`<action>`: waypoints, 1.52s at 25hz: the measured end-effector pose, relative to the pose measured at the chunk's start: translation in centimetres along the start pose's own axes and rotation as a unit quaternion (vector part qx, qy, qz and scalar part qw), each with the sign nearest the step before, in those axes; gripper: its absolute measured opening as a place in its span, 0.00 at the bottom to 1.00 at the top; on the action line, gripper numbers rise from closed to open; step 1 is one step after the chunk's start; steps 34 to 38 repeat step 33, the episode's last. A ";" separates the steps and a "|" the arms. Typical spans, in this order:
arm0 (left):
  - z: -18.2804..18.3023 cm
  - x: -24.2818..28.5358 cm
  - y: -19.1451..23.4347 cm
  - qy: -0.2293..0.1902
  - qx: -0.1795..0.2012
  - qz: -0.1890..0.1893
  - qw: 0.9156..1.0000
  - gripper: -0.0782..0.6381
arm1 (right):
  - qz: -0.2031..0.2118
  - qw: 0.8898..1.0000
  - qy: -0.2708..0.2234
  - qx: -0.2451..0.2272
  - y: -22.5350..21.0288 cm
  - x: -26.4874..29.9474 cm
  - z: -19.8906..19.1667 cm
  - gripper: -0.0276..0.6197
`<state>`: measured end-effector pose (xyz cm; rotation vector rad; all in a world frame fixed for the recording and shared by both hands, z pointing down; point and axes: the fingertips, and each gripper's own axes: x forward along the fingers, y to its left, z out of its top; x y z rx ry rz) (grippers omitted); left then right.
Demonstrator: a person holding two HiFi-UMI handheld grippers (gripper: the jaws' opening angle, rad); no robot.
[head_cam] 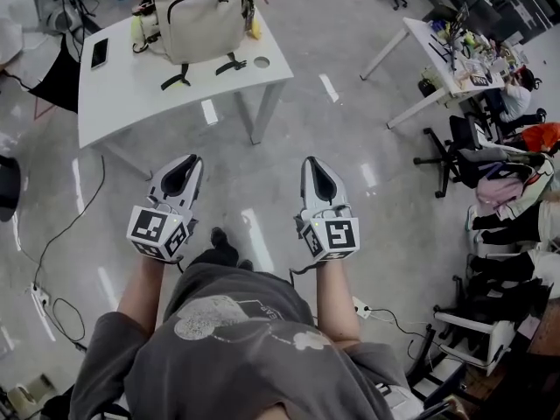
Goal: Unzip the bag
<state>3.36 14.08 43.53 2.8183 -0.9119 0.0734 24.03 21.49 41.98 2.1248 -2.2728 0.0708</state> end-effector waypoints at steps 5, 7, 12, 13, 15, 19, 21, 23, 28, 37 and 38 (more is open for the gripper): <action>0.5 -2.1 -2.7 -0.014 0.009 0.002 1.000 0.16 | 0.023 1.000 -0.007 -0.015 2.3 -3.1 0.3 0.04; 0.5 -2.9 -3.4 -0.017 0.011 0.003 1.000 0.16 | 0.034 0.999 0.001 -0.025 3.6 -3.8 -0.1 0.04; 0.6 -4.3 -4.0 -0.022 0.005 0.007 1.000 0.16 | 0.059 0.997 0.018 -0.044 5.8 -4.1 -0.5 0.04; 0.5 -4.5 -4.1 -0.022 0.004 0.008 1.000 0.16 | 0.062 0.997 0.019 -0.045 6.1 -4.2 -0.5 0.04; 0.3 -5.0 -4.0 -0.022 0.002 0.012 1.000 0.16 | 0.066 0.997 0.020 -0.044 6.5 -4.3 -0.7 0.04; 0.1 -5.8 -3.8 -0.018 -0.002 0.020 1.000 0.16 | 0.072 0.996 0.022 -0.039 7.0 -4.3 -0.9 0.04; 0.1 -5.8 -3.7 -0.015 -0.001 0.021 1.000 0.16 | 0.075 0.996 0.024 -0.035 7.1 -4.2 -1.0 0.04; 0.2 -5.8 -3.6 -0.014 0.000 0.023 1.000 0.16 | 0.077 0.996 0.026 -0.034 7.2 -3.9 -1.2 0.04; 0.5 -5.2 -2.4 -0.017 -0.004 0.028 0.999 0.16 | 0.083 0.996 0.032 -0.032 7.4 -2.8 -1.5 0.04; -0.1 -5.1 -1.2 -0.008 -0.013 0.028 0.999 0.16 | 0.085 0.995 0.042 -0.033 7.9 -2.0 -2.0 0.04; -0.1 -5.1 -1.2 -0.008 -0.013 0.028 0.999 0.16 | 0.085 0.995 0.042 -0.033 7.9 -2.0 -2.0 0.04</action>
